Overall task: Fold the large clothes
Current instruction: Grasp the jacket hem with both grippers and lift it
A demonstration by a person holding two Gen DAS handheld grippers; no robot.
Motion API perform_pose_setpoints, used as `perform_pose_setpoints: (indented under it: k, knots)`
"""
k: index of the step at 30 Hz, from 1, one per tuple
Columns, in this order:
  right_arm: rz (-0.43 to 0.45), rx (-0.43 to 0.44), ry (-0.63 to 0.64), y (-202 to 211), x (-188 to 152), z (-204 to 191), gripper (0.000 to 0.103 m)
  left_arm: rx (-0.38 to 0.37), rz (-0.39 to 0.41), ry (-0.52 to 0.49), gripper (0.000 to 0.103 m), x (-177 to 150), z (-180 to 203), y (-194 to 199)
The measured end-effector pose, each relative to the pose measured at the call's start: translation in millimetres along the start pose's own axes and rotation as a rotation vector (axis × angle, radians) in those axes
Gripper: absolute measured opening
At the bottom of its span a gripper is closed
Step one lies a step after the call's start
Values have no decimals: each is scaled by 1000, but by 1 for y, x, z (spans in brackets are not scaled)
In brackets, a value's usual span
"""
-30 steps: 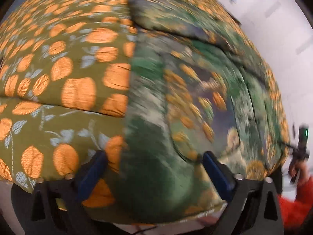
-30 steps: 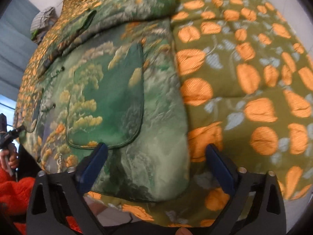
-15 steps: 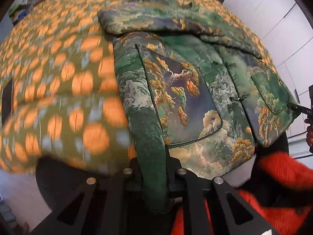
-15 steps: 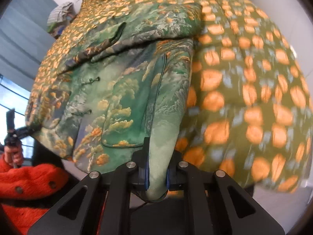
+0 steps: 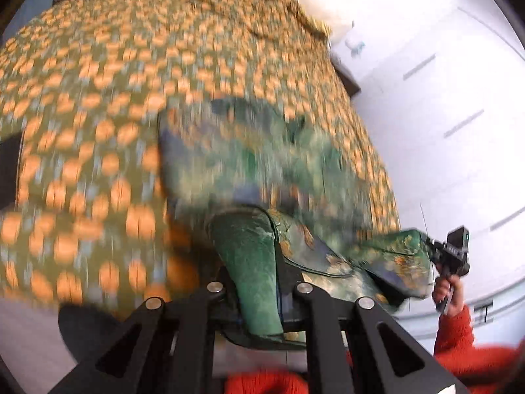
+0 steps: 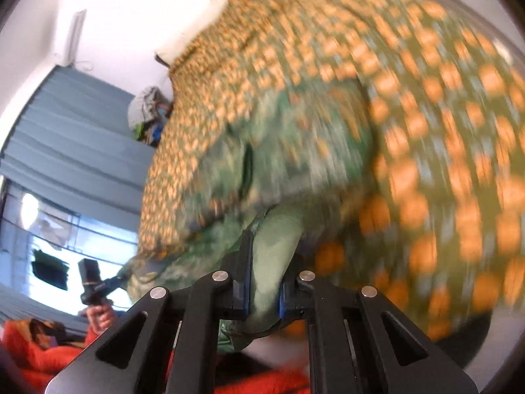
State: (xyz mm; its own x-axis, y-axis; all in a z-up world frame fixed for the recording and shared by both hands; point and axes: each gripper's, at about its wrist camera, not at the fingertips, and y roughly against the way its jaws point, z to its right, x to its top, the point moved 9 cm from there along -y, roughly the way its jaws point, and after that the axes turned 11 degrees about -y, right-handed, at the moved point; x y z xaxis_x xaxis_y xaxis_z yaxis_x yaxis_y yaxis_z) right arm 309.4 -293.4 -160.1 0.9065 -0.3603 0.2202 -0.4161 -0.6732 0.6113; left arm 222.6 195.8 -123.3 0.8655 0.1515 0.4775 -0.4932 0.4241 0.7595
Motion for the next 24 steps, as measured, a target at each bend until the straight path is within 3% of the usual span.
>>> perform_pose_setpoints:
  k: [4,9,12,15,16,18,20,22,24]
  knots:
    - [83,-23,36,-37,75,-8,10,43,57,26,13,73,-29,-35]
    - [123,-59,-32,-96,138,19,10,110,60,28,13,128,-44,-100]
    - [140,-89,-96,-130,157,41,11,166,38,31,14,141,-59,-139]
    - [142,-126,-175,-158,164,65,19,159,-9,71,21,141,-73,-168]
    - [143,-119,-210,-162,165,69,24,150,-28,88,22,141,-77,-173]
    - [147,-62,-266,-161,168,68,49,113,-35,109,24,142,-81,-173]
    - [148,4,-277,-153,170,55,97,58,-24,106,30,144,-78,-165]
    - [163,24,-243,-141,174,39,102,1,3,83,46,144,-72,-152]
    - [160,25,-185,-131,178,25,102,15,35,42,63,144,-70,-137]
